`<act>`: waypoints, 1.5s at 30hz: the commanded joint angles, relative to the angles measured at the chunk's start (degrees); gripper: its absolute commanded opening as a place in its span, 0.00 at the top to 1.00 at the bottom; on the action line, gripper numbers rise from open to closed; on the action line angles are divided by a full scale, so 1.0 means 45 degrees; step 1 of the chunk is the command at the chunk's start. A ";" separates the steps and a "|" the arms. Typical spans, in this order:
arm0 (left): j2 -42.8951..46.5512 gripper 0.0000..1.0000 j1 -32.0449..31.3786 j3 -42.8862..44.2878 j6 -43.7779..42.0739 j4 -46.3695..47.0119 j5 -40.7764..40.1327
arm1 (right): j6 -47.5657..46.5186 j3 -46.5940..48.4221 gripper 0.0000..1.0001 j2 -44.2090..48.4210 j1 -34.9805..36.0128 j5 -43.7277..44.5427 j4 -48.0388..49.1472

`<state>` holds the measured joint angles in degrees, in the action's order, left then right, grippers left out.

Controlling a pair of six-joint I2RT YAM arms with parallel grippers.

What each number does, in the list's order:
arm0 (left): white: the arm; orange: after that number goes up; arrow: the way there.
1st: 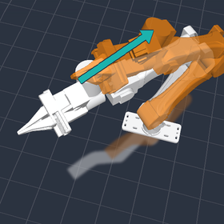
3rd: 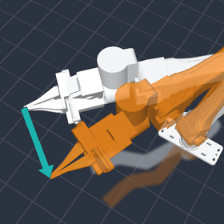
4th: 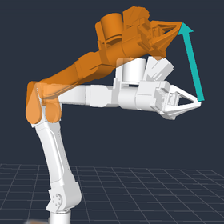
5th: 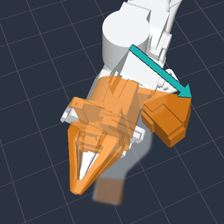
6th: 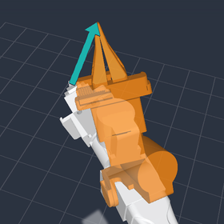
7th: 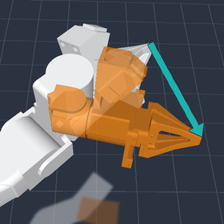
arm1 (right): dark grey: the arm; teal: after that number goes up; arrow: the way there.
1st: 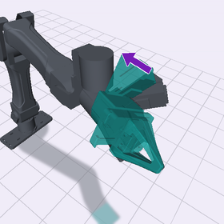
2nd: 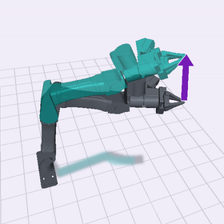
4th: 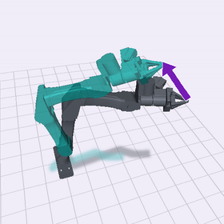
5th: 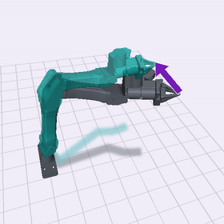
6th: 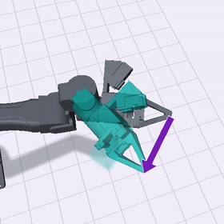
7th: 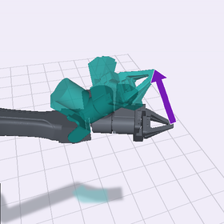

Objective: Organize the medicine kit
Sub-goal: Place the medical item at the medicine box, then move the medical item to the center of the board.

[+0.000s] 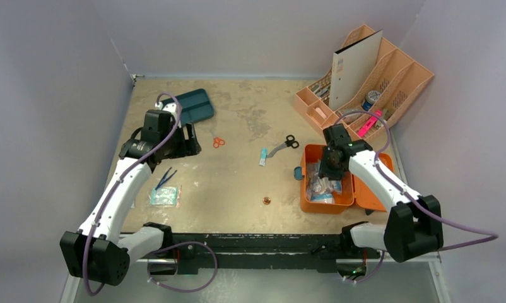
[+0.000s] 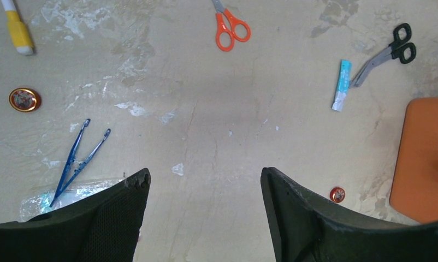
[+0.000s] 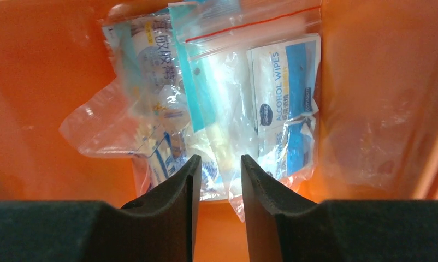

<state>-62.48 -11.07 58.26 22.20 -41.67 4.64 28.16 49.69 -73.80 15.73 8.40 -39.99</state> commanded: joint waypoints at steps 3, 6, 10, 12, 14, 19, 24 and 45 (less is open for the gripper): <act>-0.0691 0.26 -0.0080 0.0820 0.0537 -0.0946 -0.1180 | -0.0798 0.1719 0.52 0.1166 -0.0038 -0.0536 -0.1338; -0.0964 0.25 -0.0072 0.1443 0.0765 -0.2100 -0.2225 | -0.1082 0.2168 0.34 0.1728 -0.0038 -0.0975 -0.1655; -0.1086 0.21 -0.0059 0.2008 0.1362 -0.3336 -0.3378 | -0.1240 0.2745 0.09 0.2568 -0.0038 -0.1788 -0.1835; -0.1174 0.19 -0.0045 0.2203 0.1917 -0.3930 -0.3640 | -0.1381 0.2981 0.02 0.3042 -0.0038 -0.2067 -0.1927; -0.1231 0.18 -0.0050 0.2243 0.2626 -0.4460 -0.3697 | -0.1395 0.3136 0.01 0.3426 -0.0028 -0.2334 -0.2084; -0.1186 0.15 0.0084 0.1901 0.4790 -0.5362 -0.4654 | -0.1350 0.2839 0.01 0.4398 -0.0037 -0.3088 -0.2023; -0.0998 0.08 0.0254 0.1253 0.7559 -0.5856 -0.4477 | -0.1164 0.2057 0.01 0.5285 -0.0038 -0.2867 -0.1371; -0.3077 0.33 0.1902 -0.2142 1.1220 -0.3570 -0.4139 | -0.1462 0.2259 0.01 0.6233 -0.0038 -0.3445 -0.1517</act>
<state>-74.54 -4.89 50.48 69.65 -61.78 -13.98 22.79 58.59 -46.74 15.70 -5.91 -47.83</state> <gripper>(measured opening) 0.703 0.987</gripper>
